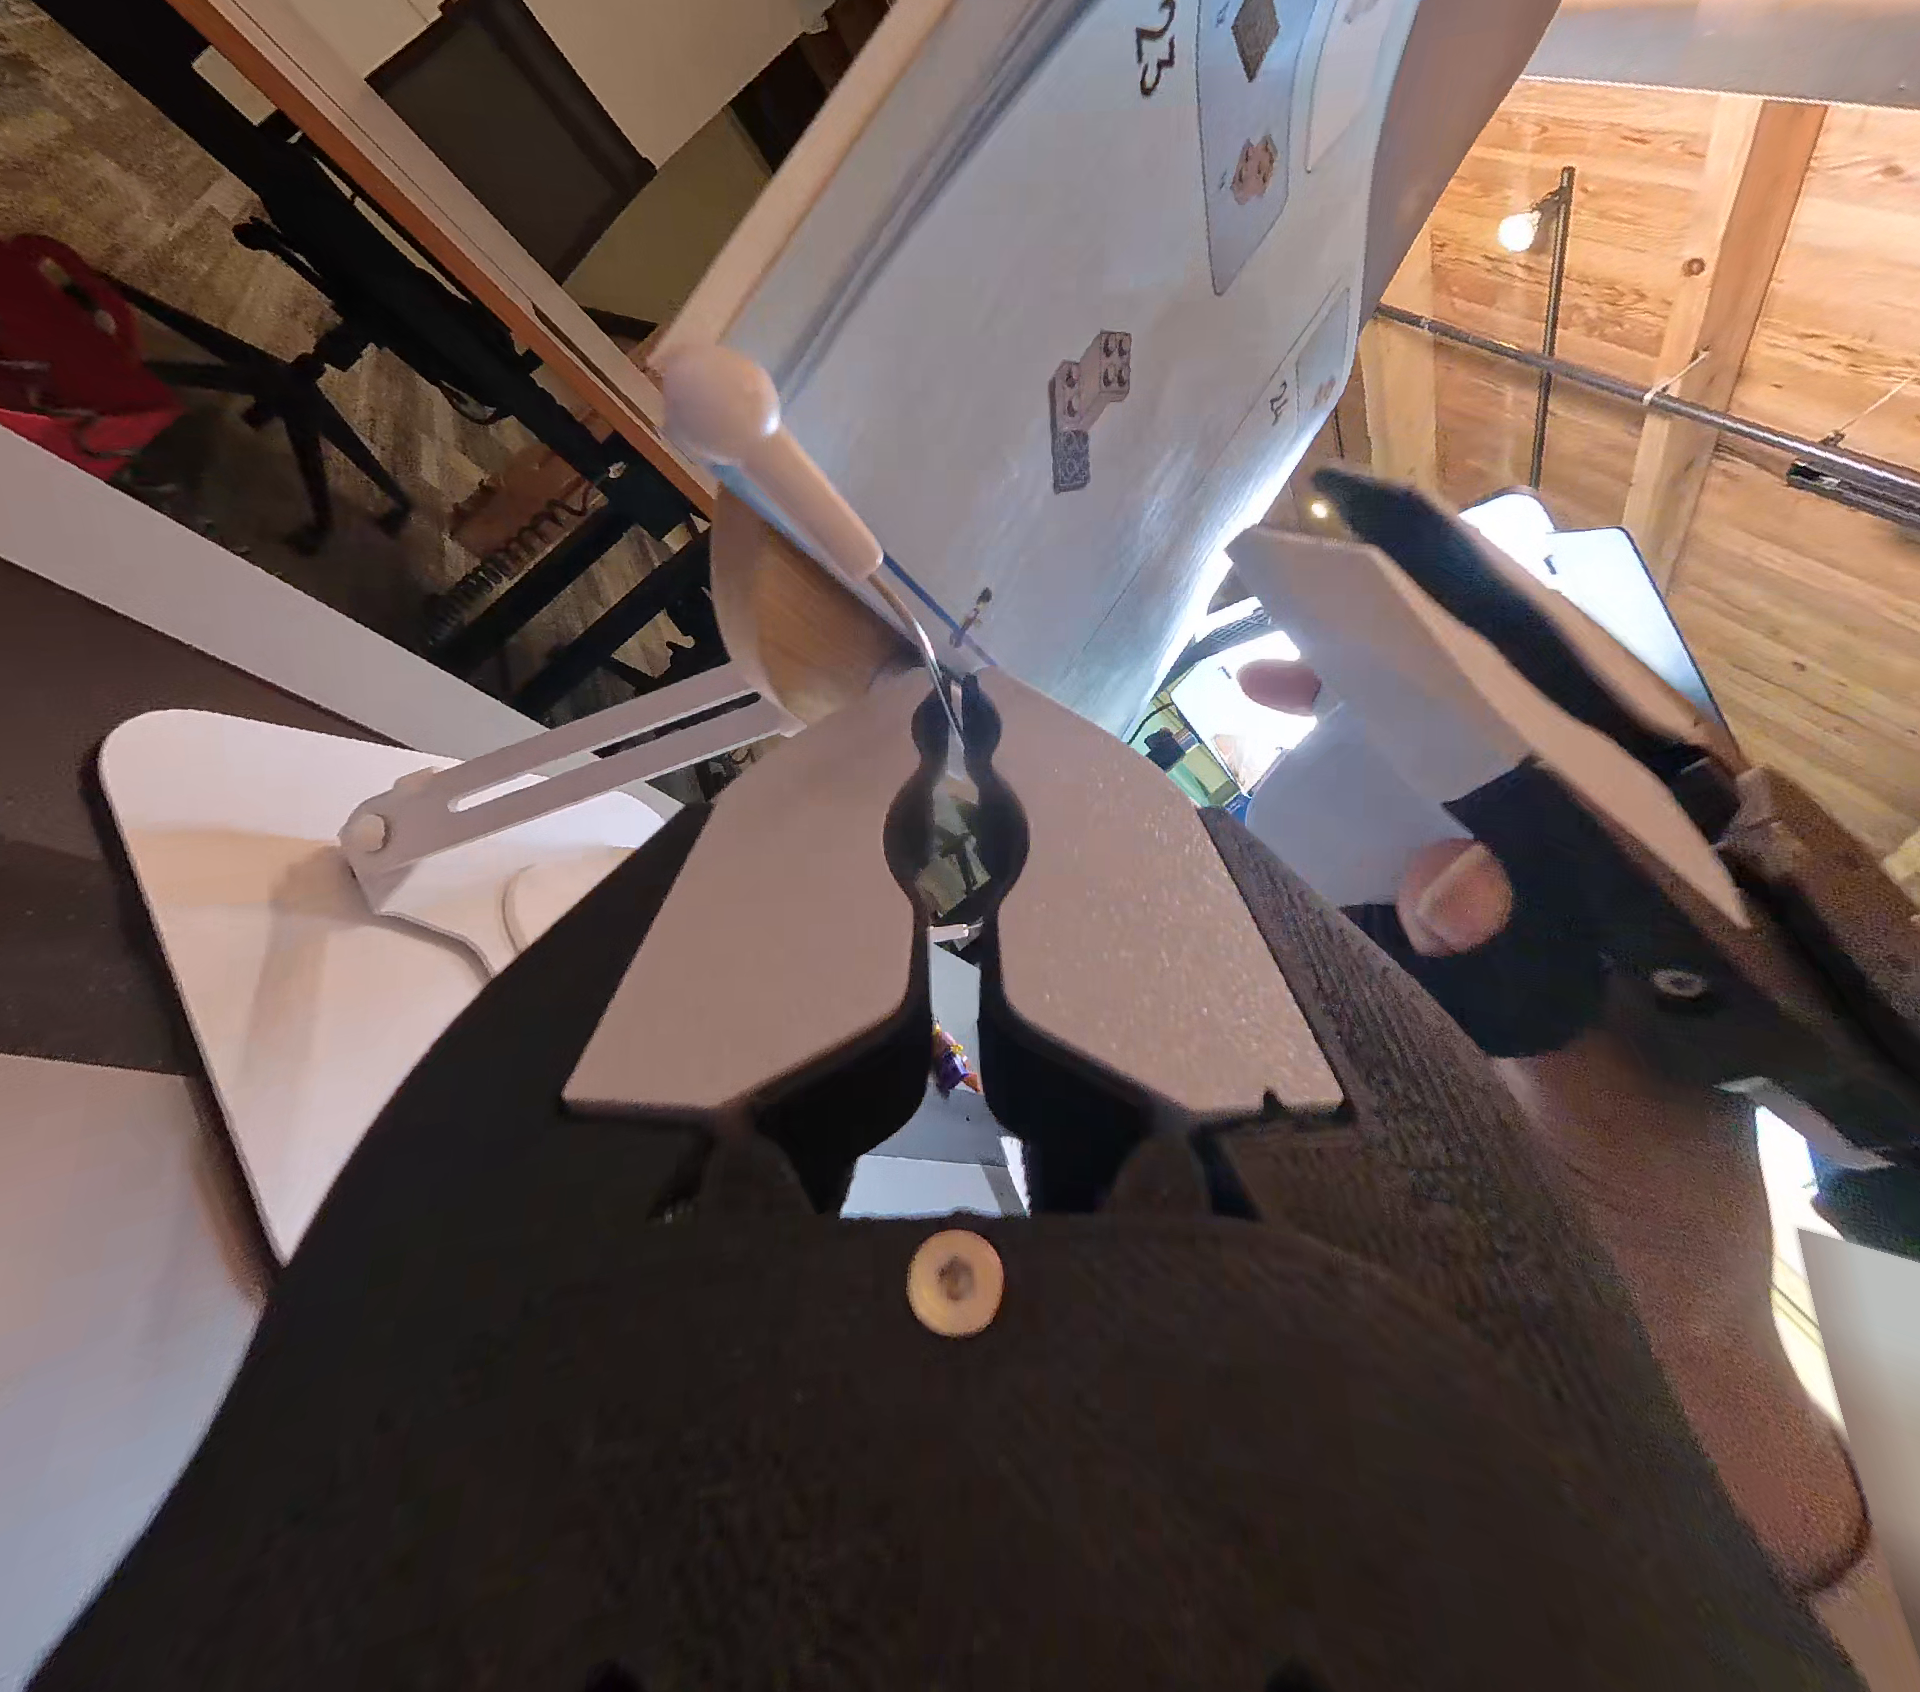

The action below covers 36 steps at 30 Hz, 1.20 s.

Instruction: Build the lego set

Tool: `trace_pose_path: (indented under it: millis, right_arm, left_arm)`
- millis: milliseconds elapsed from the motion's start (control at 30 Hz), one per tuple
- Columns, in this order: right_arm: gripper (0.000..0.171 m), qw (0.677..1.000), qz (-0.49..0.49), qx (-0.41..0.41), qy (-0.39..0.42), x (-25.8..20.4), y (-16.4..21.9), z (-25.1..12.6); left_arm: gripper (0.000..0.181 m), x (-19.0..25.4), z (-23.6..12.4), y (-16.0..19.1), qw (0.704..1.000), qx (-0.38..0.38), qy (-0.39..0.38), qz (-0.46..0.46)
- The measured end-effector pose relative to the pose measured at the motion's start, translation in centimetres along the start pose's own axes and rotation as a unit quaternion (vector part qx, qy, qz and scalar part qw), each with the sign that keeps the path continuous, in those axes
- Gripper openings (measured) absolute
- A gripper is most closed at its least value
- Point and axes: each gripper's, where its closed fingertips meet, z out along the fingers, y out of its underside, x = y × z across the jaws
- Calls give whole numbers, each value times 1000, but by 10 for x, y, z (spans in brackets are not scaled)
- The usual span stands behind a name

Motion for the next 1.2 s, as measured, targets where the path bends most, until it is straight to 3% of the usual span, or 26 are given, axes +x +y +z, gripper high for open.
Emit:
trace_pose_path:
  millis: [167,300,400,633,667,867,1200]
  right_arm:
    - [71,1000,23,-5,-10,-18,-39,27]
    - [56,999,6,-46,18,-9,-27,51]
    - [36,999,14,-45,21,-2,-22,53]
    - [6,998,13,-56,13,6,-9,47]
    - [7,998,13,-54,9,6,-10,46]
    - [65,998,-10,-58,-5,-8,-28,51]
    - [36,996,-54,-71,10,-5,-28,59]
  left_arm:
    - [2,0,0,-1,1000,-4,5,-1]
    - [3,-3,0,-2,1000,-2,-2,-7]
    - [4,-9,0,-4,1000,0,-2,-21]
    - [3,-8,1,-6,1000,0,-3,-19]
    - [3,-8,1,-6,1000,1,-3,-22]
    - [3,-7,1,-6,1000,2,-2,-18]
    - [3,-9,0,-8,1000,4,-2,-23]
